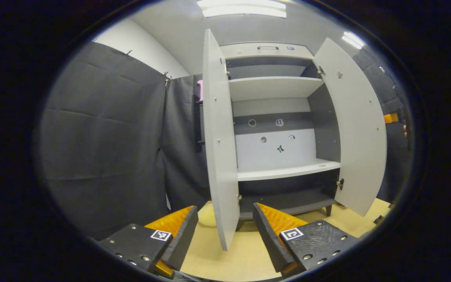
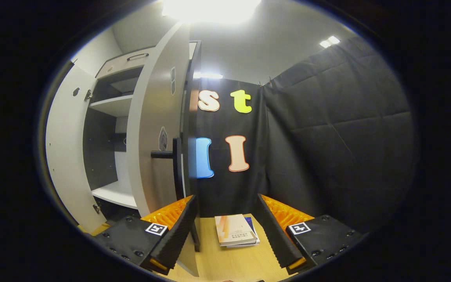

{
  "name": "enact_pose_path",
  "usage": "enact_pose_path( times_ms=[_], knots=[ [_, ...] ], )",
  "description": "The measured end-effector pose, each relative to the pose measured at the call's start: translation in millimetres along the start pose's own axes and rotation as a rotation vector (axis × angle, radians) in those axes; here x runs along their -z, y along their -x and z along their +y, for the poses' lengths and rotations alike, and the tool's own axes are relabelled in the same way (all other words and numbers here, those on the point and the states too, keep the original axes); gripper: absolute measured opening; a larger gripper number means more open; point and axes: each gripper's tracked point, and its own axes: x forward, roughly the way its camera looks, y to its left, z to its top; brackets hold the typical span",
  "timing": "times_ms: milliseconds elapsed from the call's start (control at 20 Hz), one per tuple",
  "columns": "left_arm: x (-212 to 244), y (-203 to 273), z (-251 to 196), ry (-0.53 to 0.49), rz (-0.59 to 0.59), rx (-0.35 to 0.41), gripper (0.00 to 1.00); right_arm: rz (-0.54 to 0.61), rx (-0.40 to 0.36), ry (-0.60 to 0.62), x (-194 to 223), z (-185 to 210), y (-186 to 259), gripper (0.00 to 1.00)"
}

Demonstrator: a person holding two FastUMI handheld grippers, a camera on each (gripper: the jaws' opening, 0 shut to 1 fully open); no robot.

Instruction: Grasp the bottle in the cabinet with the left hand and place it on the coaster, then close the right door with the right hand and the left door with the left hand.

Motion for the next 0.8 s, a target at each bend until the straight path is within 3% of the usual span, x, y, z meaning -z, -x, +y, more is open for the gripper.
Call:
enact_pose_path(
  times_ms=[350, 450, 500, 550, 600, 800],
  knots=[
    [2.7, -12.2, 38.4, 0.007, -0.005, -0.009, 0.86, 0.012, 0.04, 0.003, -1.3, 5.6, 3.3, 0.92],
    [5.4, -16.0, 45.4, 0.018, -0.005, -0.003, 0.85, 0.013, 0.047, 0.006, -1.7, 9.0, 4.8, 0.96],
    [6.8, -18.1, 46.8, 0.022, -0.005, 0.001, 0.86, 0.016, 0.045, 0.001, -2.0, 12.1, 5.2, 0.92],
    [8.3, -20.2, 48.4, 0.023, -0.004, 0.003, 0.85, 0.019, 0.042, -0.005, -2.0, 15.5, 5.9, 0.96],
    [8.6, -21.2, 50.5, 0.022, -0.003, 0.005, 0.87, 0.02, 0.038, -0.006, -1.9, 19.0, 7.4, 0.92],
    [16.7, -28.6, 56.8, 0.03, 0.005, 0.013, 0.87, 0.021, 0.011, 0.003, -1.5, 35.3, 12.8, 0.96]
  ],
)
